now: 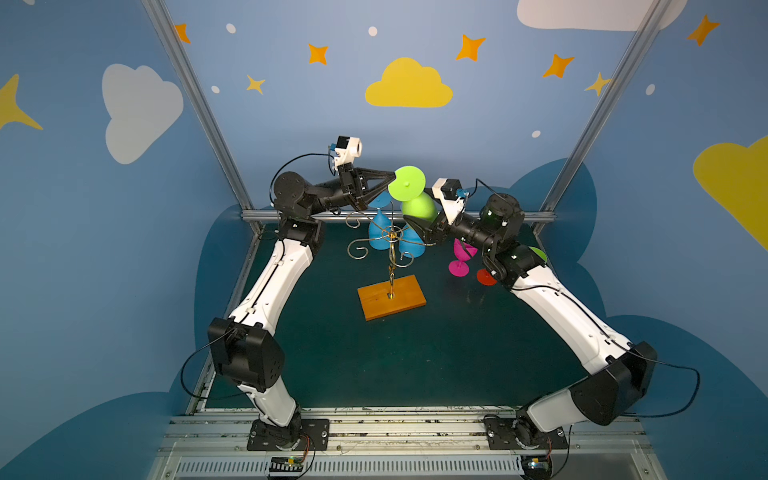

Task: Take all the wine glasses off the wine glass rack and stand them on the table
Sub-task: 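Carry the glass above the rack with the left gripper while the right gripper approaches, then grasp the lime-green glass bowl with the right gripper beside the left gripper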

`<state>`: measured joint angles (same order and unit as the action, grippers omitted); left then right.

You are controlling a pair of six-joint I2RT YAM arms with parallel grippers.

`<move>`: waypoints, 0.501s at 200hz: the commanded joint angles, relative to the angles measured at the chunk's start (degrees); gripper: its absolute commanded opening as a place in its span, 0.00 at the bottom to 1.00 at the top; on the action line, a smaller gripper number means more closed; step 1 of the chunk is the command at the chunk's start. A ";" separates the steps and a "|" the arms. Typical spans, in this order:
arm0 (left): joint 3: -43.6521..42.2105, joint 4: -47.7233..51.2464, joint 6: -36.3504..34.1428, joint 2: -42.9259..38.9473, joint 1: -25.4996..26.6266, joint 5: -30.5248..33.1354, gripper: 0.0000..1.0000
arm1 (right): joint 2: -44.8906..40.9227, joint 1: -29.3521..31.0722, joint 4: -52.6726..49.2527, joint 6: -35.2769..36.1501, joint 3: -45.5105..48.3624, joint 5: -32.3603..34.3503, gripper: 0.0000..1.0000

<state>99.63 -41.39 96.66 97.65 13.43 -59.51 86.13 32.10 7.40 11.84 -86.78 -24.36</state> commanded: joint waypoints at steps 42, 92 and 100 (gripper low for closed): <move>2.42 -5.63 2.66 0.67 0.15 0.79 0.03 | -0.74 0.88 -1.32 0.27 -0.31 0.67 0.86; 2.15 -6.29 3.27 0.02 0.37 0.92 0.03 | 0.54 1.12 -2.74 1.34 -1.72 2.22 0.91; 2.14 -6.34 3.35 -0.15 0.33 1.01 0.03 | 0.62 1.21 -2.70 1.35 -1.70 2.38 0.91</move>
<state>99.66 -44.14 99.53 98.30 13.56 -59.48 86.17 32.73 5.69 12.78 -86.80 -22.79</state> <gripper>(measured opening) 0.048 0.905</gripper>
